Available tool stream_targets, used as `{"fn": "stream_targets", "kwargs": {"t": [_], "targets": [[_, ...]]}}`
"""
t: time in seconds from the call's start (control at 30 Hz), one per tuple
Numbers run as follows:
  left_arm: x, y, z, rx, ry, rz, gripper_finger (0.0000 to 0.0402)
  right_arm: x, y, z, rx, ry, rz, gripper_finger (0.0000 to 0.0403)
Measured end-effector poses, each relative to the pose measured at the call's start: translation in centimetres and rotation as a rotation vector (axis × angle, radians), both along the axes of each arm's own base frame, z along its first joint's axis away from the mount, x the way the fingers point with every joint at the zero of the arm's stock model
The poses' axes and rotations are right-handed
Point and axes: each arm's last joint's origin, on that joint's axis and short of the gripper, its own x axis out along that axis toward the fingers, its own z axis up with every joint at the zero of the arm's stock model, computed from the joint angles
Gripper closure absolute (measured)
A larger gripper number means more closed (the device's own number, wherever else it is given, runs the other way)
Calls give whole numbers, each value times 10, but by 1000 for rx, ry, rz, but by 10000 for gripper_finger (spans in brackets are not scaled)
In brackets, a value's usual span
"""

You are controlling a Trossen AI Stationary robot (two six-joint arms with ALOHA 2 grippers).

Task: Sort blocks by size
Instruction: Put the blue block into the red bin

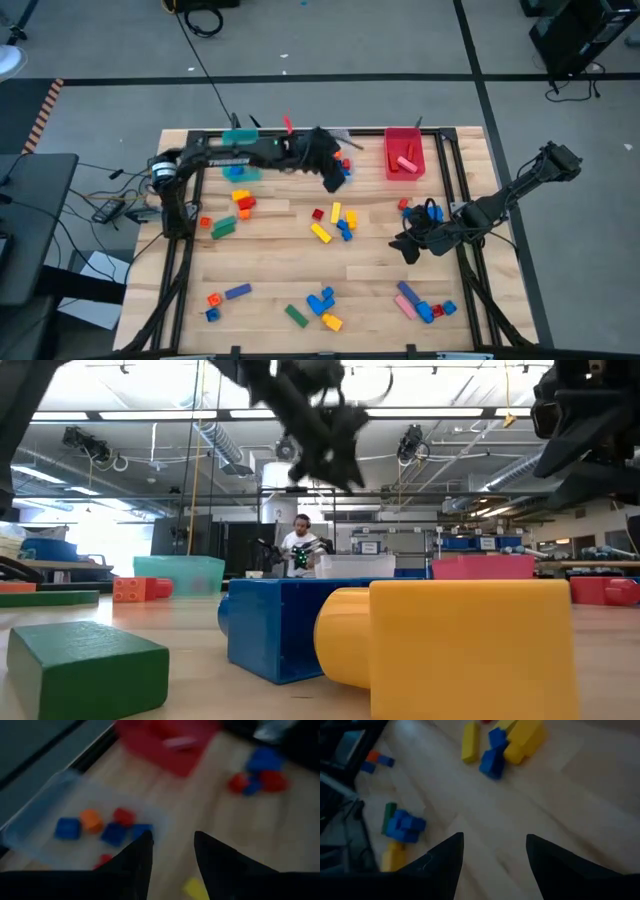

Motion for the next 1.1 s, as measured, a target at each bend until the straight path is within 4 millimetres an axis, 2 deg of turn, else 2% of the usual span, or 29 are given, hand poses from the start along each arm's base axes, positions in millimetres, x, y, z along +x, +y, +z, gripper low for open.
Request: {"fn": "stream_targets", "kwargs": {"t": [0.13,0.27,0.47,0.57,0.67,0.77,0.87,1.1], "targets": [[-3,-42,21,16,-51,-91,250,0,5,5,42,9,52,183],[-4,-78,31,5,-83,-147,250,1,15,22,51,-16,102,206],[-6,-129,22,-53,-77,-149,250,5,40,51,-17,67,207,256],[-14,-157,8,-39,-45,-106,250,8,56,63,-50,163,252,282],[-24,-186,3,-45,-65,-72,250,10,72,69,-50,260,267,306],[-36,-211,-3,-45,-73,-43,250,13,88,68,-24,322,284,323],[-46,-233,-6,-47,-75,-11,250,13,101,58,6,388,310,335],[-63,-265,-6,-56,-130,38,250,7,126,34,-8,500,339,344]]}}
